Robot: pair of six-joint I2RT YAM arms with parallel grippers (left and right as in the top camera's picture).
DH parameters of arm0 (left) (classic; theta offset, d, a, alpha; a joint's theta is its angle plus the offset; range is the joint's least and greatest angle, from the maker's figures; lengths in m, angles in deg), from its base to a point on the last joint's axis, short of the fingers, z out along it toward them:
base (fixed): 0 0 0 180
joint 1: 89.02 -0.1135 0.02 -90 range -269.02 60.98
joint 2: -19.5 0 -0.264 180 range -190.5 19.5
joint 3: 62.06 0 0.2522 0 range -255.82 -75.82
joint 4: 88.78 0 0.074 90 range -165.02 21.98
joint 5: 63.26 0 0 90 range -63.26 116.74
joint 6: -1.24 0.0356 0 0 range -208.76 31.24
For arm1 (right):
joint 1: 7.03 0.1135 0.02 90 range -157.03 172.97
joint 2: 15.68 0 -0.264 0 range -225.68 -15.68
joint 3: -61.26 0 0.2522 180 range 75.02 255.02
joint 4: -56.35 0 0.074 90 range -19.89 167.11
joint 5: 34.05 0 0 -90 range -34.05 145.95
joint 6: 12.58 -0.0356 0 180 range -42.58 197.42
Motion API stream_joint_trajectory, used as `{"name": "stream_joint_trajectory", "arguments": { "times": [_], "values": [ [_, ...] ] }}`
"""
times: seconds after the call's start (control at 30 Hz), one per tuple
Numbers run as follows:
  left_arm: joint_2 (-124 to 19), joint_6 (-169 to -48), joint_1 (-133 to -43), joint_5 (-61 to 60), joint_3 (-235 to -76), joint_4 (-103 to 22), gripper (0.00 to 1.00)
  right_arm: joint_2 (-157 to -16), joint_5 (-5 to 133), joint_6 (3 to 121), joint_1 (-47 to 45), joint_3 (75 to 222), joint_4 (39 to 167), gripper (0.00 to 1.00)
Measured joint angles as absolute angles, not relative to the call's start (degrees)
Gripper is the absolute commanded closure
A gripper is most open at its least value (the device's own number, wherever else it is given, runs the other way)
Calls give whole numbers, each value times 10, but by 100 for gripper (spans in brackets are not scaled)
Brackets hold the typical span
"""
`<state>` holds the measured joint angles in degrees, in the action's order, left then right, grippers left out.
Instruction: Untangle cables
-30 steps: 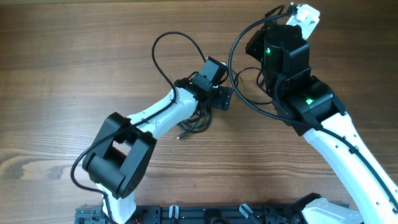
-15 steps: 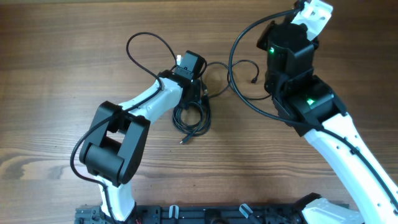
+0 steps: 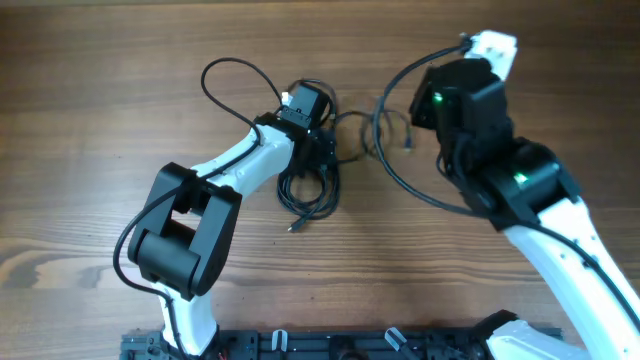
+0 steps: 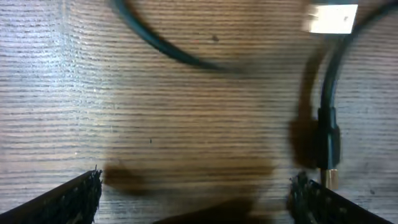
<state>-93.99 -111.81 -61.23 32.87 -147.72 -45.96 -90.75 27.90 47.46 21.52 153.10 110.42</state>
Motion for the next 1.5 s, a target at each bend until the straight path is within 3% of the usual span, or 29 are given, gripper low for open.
{"name": "stream_joint_trajectory", "arguments": {
  "times": [0.13,0.2,0.4,1.03,1.23,1.5],
  "values": [
    [-940,-1118,-612,329,-1477,-448,0,-959,374,458,215,1531,1113,5],
    [-940,-1118,-612,329,-1477,-441,0,-974,407,447,215,1531,1114,0],
    [-940,-1131,-612,329,-1478,-412,0,-1031,468,382,215,1531,1156,0],
    [-940,-1151,-612,327,-1478,-410,0,-1055,566,363,214,1521,1167,1],
    [-940,-1151,-613,313,-1480,-410,0,-1055,664,392,138,1532,1189,0],
    [-940,-1151,-613,311,-1481,-410,0,-1055,644,366,128,1529,1161,0]
  ]
}}
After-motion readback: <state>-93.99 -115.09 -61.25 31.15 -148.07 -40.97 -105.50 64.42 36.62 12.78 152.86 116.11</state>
